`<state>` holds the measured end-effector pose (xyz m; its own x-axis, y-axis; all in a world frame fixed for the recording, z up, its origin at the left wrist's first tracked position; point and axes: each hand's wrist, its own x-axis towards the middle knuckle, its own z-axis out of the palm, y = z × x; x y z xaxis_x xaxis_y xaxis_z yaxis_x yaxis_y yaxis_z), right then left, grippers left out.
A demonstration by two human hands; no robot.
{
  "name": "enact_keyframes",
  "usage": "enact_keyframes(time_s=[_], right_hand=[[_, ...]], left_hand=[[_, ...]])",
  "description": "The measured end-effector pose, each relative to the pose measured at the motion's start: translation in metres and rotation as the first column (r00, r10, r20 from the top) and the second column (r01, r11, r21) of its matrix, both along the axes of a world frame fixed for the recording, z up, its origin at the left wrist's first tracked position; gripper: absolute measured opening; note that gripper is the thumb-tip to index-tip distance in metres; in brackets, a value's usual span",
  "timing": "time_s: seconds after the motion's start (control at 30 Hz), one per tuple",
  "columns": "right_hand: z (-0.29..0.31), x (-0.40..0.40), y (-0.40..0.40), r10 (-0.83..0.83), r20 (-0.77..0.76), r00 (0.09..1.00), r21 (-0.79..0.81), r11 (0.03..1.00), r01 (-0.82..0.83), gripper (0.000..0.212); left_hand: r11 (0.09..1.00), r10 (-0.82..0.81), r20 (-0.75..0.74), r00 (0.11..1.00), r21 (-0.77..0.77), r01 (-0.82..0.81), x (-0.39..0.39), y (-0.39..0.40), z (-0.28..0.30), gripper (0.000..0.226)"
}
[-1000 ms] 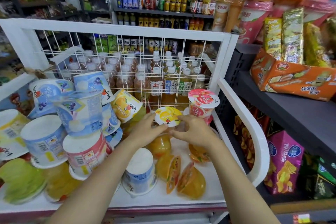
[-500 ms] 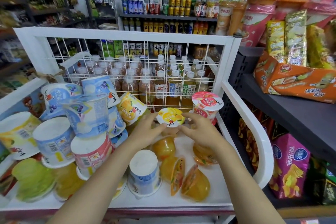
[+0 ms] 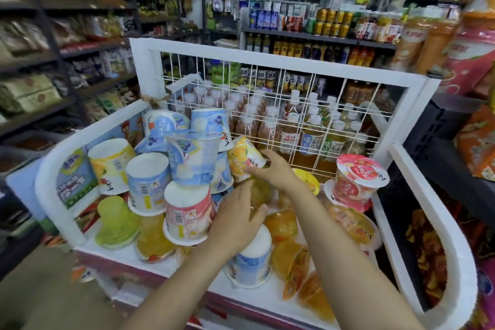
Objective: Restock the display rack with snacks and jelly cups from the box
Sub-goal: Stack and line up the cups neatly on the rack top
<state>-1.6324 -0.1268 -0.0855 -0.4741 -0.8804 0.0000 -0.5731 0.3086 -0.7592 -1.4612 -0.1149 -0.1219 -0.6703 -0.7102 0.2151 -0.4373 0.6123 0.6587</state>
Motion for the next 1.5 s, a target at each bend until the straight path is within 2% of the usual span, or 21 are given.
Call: enact_keyframes(time_s=[0.07,0.17,0.33,0.4,0.47,0.53,0.57,0.6,0.63,0.7,0.8,0.9,1.0,1.13,1.23,1.37,1.5], right_hand=[[-0.004,-0.003,-0.01,0.018,0.018,1.0,0.033,0.999,-0.019,0.082],[-0.005,-0.006,-0.019,0.048,-0.005,0.999,0.066,0.997,-0.048,0.075],[-0.002,-0.005,-0.015,0.025,-0.068,0.997,0.016,1.0,-0.024,0.083],[0.0,-0.003,-0.011,0.035,-0.112,0.993,0.014,0.999,-0.033,0.078],[0.0,-0.005,-0.005,0.01,-0.113,0.994,-0.028,1.0,-0.013,0.059],[0.007,-0.011,0.006,-0.16,0.012,0.987,-0.188,0.969,0.159,0.017],[0.013,-0.016,0.013,-0.248,0.069,0.966,-0.251,0.933,0.257,0.004],[0.02,-0.022,0.019,-0.286,0.094,0.954,-0.285,0.91,0.301,0.011],[0.025,-0.026,0.023,-0.26,0.079,0.962,-0.285,0.919,0.272,0.012],[0.032,-0.025,0.027,-0.113,0.011,0.994,-0.229,0.967,0.112,0.011],[0.018,-0.016,0.015,0.042,-0.053,0.998,-0.061,0.997,-0.045,0.046],[0.005,-0.017,-0.004,0.077,-0.059,0.995,0.032,0.997,-0.075,0.072],[0.002,-0.02,-0.018,0.087,-0.15,0.985,0.122,0.99,-0.069,0.087],[-0.004,-0.021,-0.03,0.09,-0.267,0.96,0.154,0.987,-0.049,0.079],[-0.005,-0.022,-0.033,0.086,-0.278,0.957,0.129,0.99,-0.051,0.069],[0.002,-0.019,-0.023,0.074,-0.231,0.97,0.085,0.995,-0.056,0.06],[0.019,-0.018,0.003,0.037,-0.083,0.996,0.004,0.999,-0.036,0.052]], left_hand=[[1.0,0.028,0.036,0.999,-0.011,-0.027,-0.001,0.001,-0.002,0.07],[0.999,0.047,0.002,0.999,0.018,-0.047,-0.002,0.001,-0.002,0.072],[0.996,0.058,-0.044,0.997,0.076,-0.055,-0.001,0.002,0.001,0.069],[0.995,0.057,-0.058,0.997,0.087,-0.052,0.0,0.004,0.004,0.068],[0.995,0.046,-0.075,0.996,0.096,-0.039,0.001,0.004,0.005,0.067],[0.994,0.032,-0.077,0.997,0.108,-0.023,0.001,0.002,0.005,0.07],[0.993,0.029,-0.075,0.997,0.115,-0.02,0.001,0.002,0.005,0.071],[0.992,0.028,-0.078,0.997,0.123,-0.018,0.001,0.001,0.005,0.07],[0.991,0.025,-0.084,0.996,0.132,-0.013,0.001,0.001,0.006,0.069],[0.99,0.016,-0.101,0.995,0.143,-0.001,0.001,0.0,0.007,0.068],[0.985,0.018,-0.141,0.99,0.171,0.006,0.002,0.002,0.008,0.068],[0.971,0.026,-0.186,0.982,0.239,0.02,0.003,0.0,0.01,0.072],[0.939,0.065,-0.242,0.968,0.343,0.022,0.0,-0.003,0.013,0.076],[0.917,0.097,-0.265,0.959,0.399,0.018,-0.004,-0.006,0.013,0.08],[0.904,0.127,-0.266,0.956,0.427,-0.002,-0.006,-0.008,0.011,0.079],[0.882,0.136,-0.292,0.947,0.47,0.018,-0.007,-0.008,0.012,0.077],[0.886,0.116,-0.321,0.94,0.461,0.048,-0.006,-0.011,0.008,0.085]])
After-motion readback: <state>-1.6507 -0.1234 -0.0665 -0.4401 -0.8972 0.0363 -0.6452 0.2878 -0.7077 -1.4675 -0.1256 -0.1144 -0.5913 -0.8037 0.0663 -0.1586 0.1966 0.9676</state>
